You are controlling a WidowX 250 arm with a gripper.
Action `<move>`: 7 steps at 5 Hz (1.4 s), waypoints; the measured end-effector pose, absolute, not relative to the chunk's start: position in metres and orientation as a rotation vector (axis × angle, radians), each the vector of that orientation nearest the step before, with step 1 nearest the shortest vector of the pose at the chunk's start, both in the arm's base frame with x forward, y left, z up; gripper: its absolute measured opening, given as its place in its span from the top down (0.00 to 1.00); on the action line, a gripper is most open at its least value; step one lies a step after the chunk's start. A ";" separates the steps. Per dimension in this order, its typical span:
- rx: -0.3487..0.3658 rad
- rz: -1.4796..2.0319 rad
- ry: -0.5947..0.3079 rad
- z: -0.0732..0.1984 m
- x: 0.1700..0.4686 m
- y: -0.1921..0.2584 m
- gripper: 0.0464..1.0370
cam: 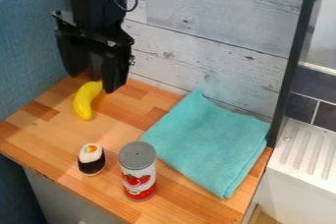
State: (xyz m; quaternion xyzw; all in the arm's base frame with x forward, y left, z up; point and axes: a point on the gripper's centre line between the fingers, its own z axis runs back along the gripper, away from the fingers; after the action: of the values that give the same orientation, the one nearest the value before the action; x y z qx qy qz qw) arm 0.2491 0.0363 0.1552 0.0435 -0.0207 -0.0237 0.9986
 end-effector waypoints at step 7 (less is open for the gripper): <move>-0.055 -0.062 0.122 0.053 0.236 0.051 0.04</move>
State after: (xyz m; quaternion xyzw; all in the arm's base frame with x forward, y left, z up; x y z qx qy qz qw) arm 0.2356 0.0513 0.0531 -0.0273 0.0609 -0.0309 0.9973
